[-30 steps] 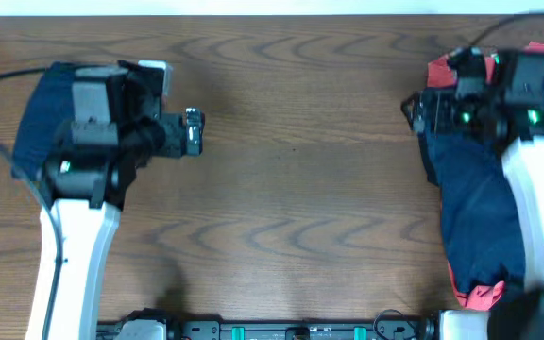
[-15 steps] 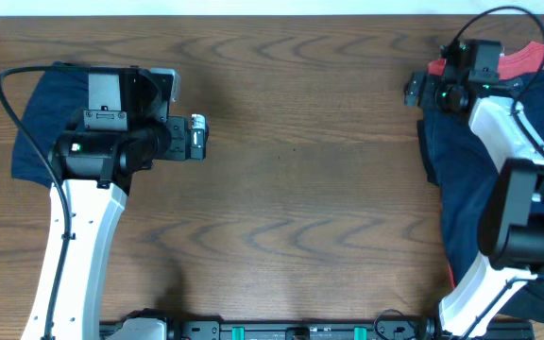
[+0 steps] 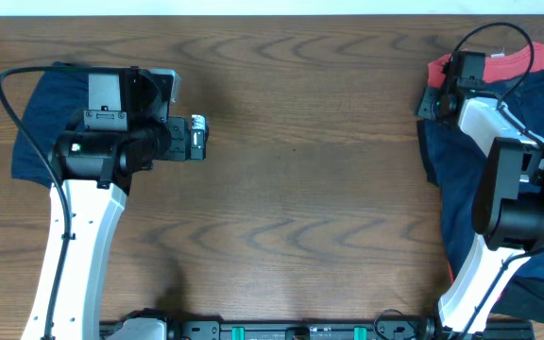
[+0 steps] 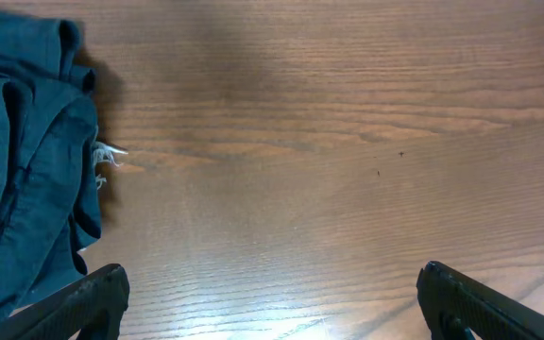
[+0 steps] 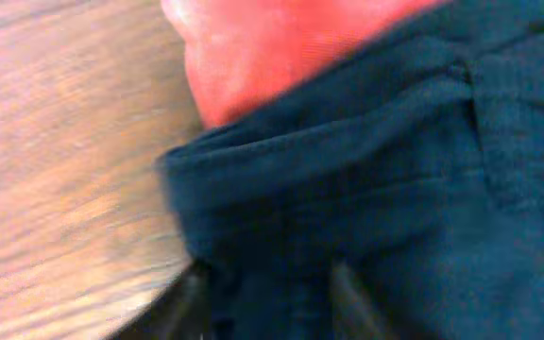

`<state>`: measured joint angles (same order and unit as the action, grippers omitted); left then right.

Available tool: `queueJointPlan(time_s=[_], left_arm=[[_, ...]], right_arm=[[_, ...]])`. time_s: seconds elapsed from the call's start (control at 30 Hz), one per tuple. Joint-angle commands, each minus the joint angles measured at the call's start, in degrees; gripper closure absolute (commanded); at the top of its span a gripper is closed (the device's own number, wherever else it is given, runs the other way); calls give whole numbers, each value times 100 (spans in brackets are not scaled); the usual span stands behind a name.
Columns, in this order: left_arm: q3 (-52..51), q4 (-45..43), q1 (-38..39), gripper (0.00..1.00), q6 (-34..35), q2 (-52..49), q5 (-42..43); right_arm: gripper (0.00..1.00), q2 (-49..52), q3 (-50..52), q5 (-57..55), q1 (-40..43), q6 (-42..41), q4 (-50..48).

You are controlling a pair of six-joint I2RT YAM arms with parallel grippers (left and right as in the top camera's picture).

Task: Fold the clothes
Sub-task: 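Reach right gripper to the navy shorts on the red shirt and grasp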

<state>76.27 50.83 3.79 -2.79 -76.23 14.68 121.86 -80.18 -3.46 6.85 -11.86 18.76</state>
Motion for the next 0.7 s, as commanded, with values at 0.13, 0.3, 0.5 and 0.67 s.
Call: queueJointPlan(time_s=[0.13, 0.3, 0.5, 0.67], left_arm=[[120, 17, -17, 2, 50, 35, 35], [120, 15, -20, 2, 50, 35, 33], [122, 13, -20, 2, 48, 37, 33], [125, 9, -20, 2, 50, 151, 31]], right_arm=[[99, -291, -66, -752, 79, 101, 201], [99, -1036, -66, -748, 210, 101, 179], [99, -1908, -66, -774, 304, 275, -66], [99, -2638, -68, -339, 306, 407, -337]])
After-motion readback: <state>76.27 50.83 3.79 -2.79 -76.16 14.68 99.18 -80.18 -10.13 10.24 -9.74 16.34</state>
